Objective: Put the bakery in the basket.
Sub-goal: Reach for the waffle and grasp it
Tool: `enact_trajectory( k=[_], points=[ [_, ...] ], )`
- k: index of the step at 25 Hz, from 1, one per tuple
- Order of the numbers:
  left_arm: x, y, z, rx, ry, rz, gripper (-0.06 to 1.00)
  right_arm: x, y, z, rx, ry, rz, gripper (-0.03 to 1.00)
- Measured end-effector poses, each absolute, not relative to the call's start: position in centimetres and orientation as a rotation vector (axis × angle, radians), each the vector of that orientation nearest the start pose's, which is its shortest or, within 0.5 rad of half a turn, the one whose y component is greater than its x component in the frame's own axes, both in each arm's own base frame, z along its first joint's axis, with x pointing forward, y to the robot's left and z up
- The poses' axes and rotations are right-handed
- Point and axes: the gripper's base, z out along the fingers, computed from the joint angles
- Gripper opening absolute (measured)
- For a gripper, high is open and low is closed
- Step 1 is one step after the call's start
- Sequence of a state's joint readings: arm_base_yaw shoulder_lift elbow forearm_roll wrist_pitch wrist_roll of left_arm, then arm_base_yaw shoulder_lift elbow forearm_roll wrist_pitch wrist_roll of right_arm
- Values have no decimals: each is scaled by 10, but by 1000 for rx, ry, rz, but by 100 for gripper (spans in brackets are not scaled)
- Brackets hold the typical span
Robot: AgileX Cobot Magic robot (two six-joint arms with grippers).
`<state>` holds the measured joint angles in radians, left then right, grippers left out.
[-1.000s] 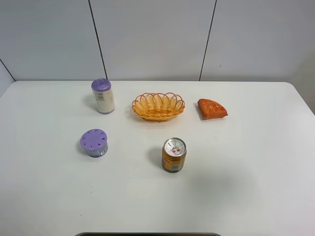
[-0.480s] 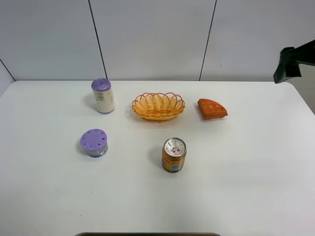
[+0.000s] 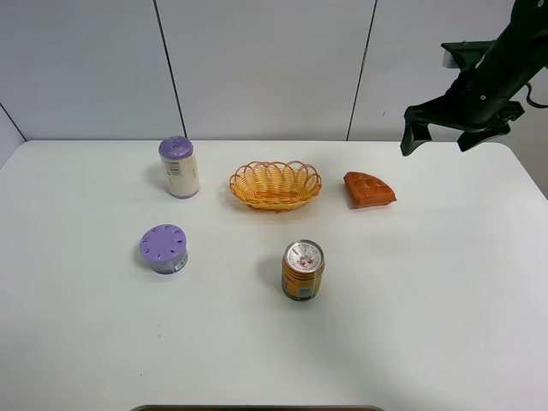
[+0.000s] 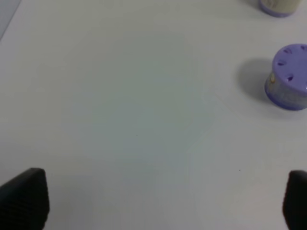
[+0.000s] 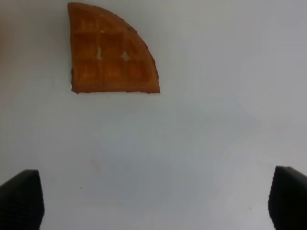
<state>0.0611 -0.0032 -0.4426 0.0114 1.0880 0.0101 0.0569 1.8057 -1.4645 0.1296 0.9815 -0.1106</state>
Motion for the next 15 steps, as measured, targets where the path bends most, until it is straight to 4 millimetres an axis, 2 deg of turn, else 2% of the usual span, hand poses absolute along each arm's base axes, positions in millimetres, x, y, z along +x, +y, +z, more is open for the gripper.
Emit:
enact_trajectory(
  k=[7, 15],
  points=[
    [0, 1, 259, -55, 2126, 56, 99, 413, 38, 227, -167, 2832, 196, 92],
    [0, 1, 259, -54, 2126, 56, 99, 438, 66, 191, -290, 2864, 196, 92]
  ],
)
